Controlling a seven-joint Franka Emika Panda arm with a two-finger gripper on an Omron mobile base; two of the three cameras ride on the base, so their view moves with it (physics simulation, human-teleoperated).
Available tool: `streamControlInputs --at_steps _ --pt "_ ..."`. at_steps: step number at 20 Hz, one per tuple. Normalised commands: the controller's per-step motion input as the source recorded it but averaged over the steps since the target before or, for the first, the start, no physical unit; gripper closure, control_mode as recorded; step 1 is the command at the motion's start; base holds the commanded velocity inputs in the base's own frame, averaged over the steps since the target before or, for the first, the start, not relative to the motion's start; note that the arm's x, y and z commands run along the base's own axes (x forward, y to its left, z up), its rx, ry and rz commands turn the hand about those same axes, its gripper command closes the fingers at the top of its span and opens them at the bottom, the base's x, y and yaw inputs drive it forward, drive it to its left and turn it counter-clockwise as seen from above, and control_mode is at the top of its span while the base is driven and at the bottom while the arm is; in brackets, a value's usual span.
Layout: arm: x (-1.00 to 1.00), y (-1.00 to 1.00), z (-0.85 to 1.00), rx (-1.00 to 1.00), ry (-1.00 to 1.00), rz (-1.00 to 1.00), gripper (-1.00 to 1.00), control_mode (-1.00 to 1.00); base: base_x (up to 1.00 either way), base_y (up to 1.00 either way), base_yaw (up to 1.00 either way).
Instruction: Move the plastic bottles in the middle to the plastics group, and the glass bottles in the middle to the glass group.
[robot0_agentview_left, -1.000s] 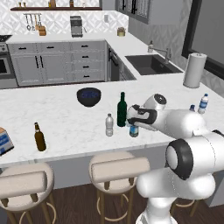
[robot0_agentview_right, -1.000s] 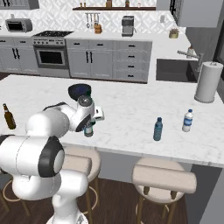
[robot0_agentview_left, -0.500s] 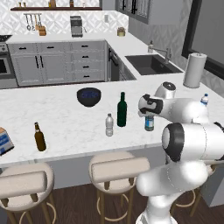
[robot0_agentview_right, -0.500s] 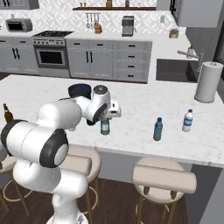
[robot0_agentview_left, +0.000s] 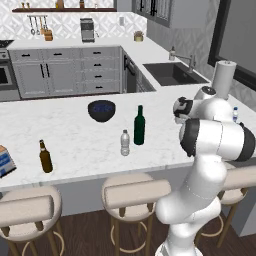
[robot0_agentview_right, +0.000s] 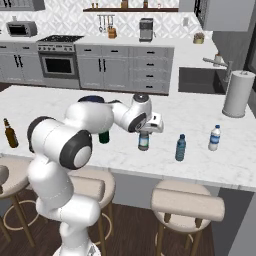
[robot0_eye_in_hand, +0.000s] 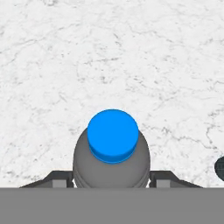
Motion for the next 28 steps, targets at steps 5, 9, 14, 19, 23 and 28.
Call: streamControlInputs --at_steps 5,9,14,19,23,28 --pt "0.14 -0.63 -0.04 0.02 -0.03 -0.15 1.00 -1.00 0.00 0.00 0.00" --pt "0.00 -0.14 -0.02 0.00 -0.09 -0.08 1.00 -1.00 0.00 0.00 0.00" --pt "-0.02 0.00 -0.16 0.00 -0.12 -0.03 1.00 -1.00 0.00 0.00 0.00" --pt "0.00 0.00 -0.37 0.00 -0.11 -0.03 1.00 -1.00 0.00 0.00 0.00" --pt "0.08 -0.01 -0.25 0.00 -0.10 -0.05 1.00 -1.00 0.00 0.00 0.00" --pt "0.10 -0.17 -0.02 0.00 -0.10 -0.08 1.00 -1.00 0.00 0.00 0.00"
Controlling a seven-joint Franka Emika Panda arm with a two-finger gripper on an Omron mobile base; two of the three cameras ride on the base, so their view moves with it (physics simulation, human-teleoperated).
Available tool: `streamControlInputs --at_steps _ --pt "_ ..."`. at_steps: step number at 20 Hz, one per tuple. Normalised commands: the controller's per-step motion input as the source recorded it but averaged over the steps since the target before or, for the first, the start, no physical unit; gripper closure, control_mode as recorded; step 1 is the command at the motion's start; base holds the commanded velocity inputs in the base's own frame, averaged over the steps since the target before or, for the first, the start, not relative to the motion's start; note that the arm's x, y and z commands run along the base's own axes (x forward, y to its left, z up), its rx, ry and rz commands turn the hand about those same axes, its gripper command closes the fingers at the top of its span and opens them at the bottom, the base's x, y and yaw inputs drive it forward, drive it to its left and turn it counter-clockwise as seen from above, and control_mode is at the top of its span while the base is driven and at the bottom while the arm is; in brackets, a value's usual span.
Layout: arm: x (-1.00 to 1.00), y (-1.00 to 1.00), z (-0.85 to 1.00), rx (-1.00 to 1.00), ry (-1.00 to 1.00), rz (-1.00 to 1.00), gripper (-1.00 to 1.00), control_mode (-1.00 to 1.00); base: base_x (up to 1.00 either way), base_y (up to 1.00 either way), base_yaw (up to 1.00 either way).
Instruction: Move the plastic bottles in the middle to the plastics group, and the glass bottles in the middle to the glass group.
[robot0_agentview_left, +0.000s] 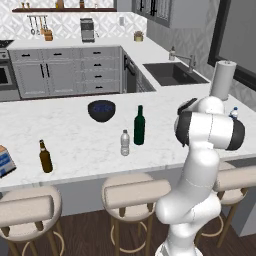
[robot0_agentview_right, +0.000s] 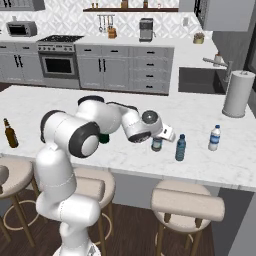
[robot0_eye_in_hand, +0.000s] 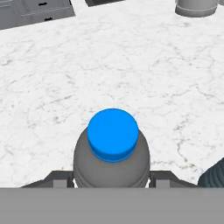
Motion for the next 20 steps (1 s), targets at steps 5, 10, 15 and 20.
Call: streamControlInputs --at_steps 5,10,15,20 --pt "0.07 -0.24 0.01 0.00 -0.04 -0.10 1.00 -1.00 0.00 0.00 0.00" --pt "0.00 -0.32 0.10 0.00 0.00 -0.07 1.00 -1.00 0.00 0.00 0.00" --pt "0.00 -0.20 0.00 -0.01 0.00 -0.06 1.00 -1.00 0.00 0.00 0.00" --pt "0.03 0.00 -0.01 -0.02 0.00 -0.01 1.00 -1.00 0.00 0.00 0.00"
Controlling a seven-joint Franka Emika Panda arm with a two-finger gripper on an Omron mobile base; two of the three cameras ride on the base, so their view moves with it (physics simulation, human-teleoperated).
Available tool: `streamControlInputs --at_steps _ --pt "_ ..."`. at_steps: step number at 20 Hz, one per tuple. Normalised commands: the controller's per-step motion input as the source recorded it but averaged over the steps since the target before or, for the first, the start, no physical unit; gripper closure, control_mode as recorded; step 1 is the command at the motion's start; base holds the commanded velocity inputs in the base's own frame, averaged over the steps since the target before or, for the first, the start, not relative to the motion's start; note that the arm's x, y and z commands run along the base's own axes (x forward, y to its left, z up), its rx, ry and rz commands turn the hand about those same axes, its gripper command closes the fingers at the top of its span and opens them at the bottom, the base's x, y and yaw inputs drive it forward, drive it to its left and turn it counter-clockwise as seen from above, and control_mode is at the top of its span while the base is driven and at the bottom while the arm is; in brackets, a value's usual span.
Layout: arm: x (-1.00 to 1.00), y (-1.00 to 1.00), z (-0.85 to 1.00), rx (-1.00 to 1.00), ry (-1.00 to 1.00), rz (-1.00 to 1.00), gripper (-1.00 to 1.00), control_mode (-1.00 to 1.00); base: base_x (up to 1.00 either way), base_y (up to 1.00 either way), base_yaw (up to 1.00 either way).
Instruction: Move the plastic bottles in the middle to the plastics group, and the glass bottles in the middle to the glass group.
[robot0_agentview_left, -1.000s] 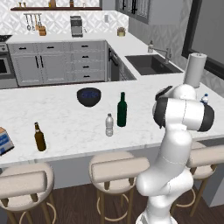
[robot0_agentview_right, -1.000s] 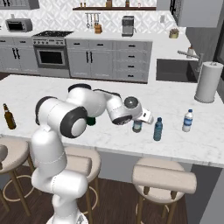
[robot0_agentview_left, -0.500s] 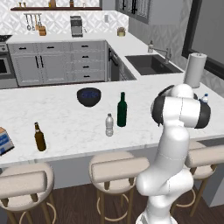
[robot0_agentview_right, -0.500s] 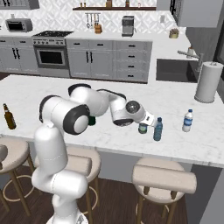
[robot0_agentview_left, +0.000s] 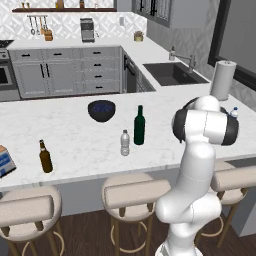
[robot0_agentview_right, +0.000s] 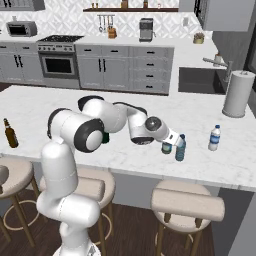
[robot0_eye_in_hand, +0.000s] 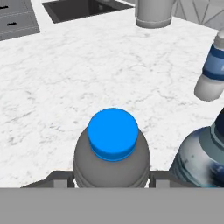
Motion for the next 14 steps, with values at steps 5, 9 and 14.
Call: streamControlInputs --at_steps 5,9,14 --pt "0.00 0.01 -0.16 -0.05 0.00 -0.01 1.00 -1.00 0.00 0.00 0.00" --pt "0.00 0.04 -0.22 -0.09 0.00 -0.03 1.00 -1.00 0.00 0.00 0.00" --pt "0.00 0.08 -0.31 -0.09 0.00 -0.03 1.00 -1.00 0.00 0.00 0.00"
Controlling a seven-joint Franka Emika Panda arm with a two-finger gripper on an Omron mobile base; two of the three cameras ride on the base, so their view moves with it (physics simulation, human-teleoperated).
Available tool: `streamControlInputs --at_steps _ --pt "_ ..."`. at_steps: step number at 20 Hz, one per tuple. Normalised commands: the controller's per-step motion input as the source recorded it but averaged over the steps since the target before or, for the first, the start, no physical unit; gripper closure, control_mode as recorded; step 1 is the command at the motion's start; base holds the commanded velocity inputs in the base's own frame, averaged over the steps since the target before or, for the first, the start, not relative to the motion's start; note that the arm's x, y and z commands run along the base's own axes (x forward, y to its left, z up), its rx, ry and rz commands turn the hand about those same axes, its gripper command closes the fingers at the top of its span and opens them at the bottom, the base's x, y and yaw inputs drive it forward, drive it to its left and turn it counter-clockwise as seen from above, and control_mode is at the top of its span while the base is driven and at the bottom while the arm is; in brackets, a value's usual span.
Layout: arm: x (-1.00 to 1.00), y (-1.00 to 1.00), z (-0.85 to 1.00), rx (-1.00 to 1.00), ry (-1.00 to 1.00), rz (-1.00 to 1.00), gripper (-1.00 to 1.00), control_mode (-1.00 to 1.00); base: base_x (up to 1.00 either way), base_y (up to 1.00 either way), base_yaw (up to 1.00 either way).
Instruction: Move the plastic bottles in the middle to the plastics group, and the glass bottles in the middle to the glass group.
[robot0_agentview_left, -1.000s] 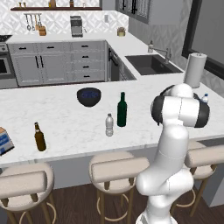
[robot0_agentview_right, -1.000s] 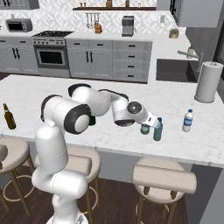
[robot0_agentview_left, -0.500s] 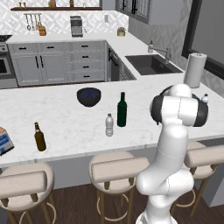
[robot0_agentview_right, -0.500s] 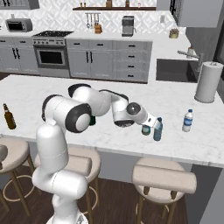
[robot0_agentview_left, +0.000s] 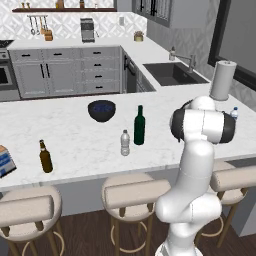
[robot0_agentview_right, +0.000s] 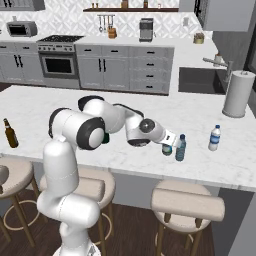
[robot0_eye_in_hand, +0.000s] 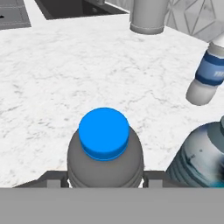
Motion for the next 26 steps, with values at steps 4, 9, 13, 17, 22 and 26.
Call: streamControlInputs --at_steps 4,9,13,17,22,26 --pt "0.00 0.01 -0.19 -0.05 0.00 -0.01 1.00 -1.00 0.00 0.00 0.00" --pt "0.00 -0.12 0.00 0.01 0.00 0.00 1.00 -1.00 0.00 0.00 0.00" --pt "0.00 -0.10 0.00 0.01 0.00 0.00 1.00 -1.00 0.00 0.00 0.00" --pt "0.00 0.00 0.00 0.00 0.00 0.00 -1.00 -1.00 0.00 0.00 0.00" --pt "0.00 0.00 0.00 0.00 0.00 0.00 -1.00 -1.00 0.00 0.00 0.00" --pt "0.00 0.00 0.00 0.00 0.00 0.00 -1.00 -1.00 0.00 0.00 0.00"
